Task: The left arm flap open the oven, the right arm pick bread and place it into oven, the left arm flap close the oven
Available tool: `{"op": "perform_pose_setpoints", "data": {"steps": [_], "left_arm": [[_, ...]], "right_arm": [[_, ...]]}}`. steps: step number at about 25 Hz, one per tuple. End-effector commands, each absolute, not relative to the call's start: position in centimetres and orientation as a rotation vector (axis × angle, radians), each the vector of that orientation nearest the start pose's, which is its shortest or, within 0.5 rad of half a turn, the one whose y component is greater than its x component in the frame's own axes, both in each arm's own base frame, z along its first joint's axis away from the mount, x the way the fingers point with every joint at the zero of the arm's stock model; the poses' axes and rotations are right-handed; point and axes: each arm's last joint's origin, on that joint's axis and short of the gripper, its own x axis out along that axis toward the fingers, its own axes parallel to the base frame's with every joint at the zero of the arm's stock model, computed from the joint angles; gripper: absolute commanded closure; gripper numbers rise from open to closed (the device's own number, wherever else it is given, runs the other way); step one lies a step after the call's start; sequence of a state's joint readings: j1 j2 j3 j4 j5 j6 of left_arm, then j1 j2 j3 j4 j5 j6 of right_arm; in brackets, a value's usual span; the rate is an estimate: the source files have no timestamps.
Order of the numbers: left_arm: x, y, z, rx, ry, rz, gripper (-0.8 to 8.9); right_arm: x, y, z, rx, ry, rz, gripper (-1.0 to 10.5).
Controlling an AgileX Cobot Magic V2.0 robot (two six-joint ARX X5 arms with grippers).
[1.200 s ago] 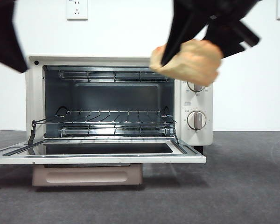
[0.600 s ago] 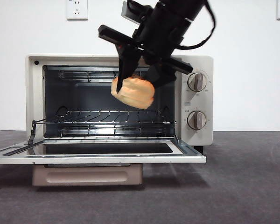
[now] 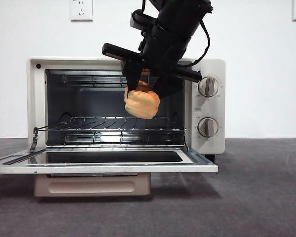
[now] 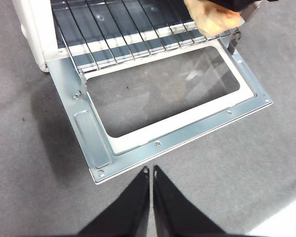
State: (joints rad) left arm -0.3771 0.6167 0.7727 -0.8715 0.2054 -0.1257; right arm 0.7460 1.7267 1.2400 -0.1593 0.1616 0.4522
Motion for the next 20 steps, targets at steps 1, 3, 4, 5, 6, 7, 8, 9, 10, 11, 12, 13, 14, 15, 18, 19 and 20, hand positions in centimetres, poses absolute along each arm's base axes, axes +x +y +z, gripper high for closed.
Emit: {"op": "perform_pose_setpoints", "data": {"steps": [1,3,4,5,6,7,8,9,10,11,12,13,14,15,18,19,20], "left_arm": [[9.80,-4.55,29.22,-0.061,0.750,-0.513,7.98],[9.61,-4.47,29.27,-0.061,0.744,-0.514,7.98],[9.52,-4.44,29.31,-0.062,0.741,-0.515,7.98],[9.44,-4.41,29.33,-0.062,0.738,-0.515,7.98],[9.34,-4.37,29.35,-0.062,0.736,-0.515,7.98],[9.28,-4.34,29.34,-0.062,0.738,-0.515,7.98],[9.17,-4.30,29.33,-0.062,0.739,-0.514,7.98],[9.13,-4.28,29.30,-0.062,0.744,-0.514,7.98],[9.04,-4.25,29.29,-0.061,0.745,-0.514,7.98],[9.00,-4.23,29.29,-0.061,0.745,-0.514,7.98],[8.99,-4.23,29.30,-0.061,0.744,-0.514,7.98],[8.95,-4.21,29.32,-0.062,0.741,-0.515,7.98],[8.93,-4.20,29.33,-0.062,0.740,-0.515,7.98],[8.92,-4.20,29.34,-0.062,0.738,-0.515,7.98],[8.89,-4.19,29.34,-0.062,0.739,-0.515,7.98],[8.89,-4.19,29.34,-0.062,0.740,-0.515,7.98],[8.90,-4.19,29.34,-0.062,0.739,-0.515,7.98]], "right_arm": [[28.66,26.19,24.43,0.153,0.684,0.393,7.1],[28.68,26.24,24.29,0.150,0.687,0.392,6.9],[28.71,26.24,24.21,0.150,0.689,0.391,6.9],[28.75,26.28,24.06,0.148,0.693,0.389,6.9],[28.77,26.30,23.97,0.147,0.696,0.388,6.9],[28.81,26.33,23.82,0.147,0.700,0.386,6.8],[28.82,26.36,23.74,0.152,0.703,0.383,6.7],[28.84,26.35,23.67,0.156,0.706,0.377,6.7],[28.89,26.37,23.54,0.153,0.703,0.363,6.6],[28.91,26.35,23.52,0.152,0.704,0.361,6.6],[28.94,26.32,23.47,0.151,0.706,0.359,6.6],[28.98,26.26,23.46,0.151,0.707,0.357,6.6],[29.01,26.22,23.46,0.151,0.707,0.356,6.6],[29.01,26.21,23.45,0.151,0.708,0.355,6.5],[29.09,26.12,23.45,0.152,0.707,0.352,5.9],[29.09,26.11,23.44,0.151,0.709,0.352,5.8],[29.08,26.11,23.44,0.151,0.709,0.352,5.8]]}}
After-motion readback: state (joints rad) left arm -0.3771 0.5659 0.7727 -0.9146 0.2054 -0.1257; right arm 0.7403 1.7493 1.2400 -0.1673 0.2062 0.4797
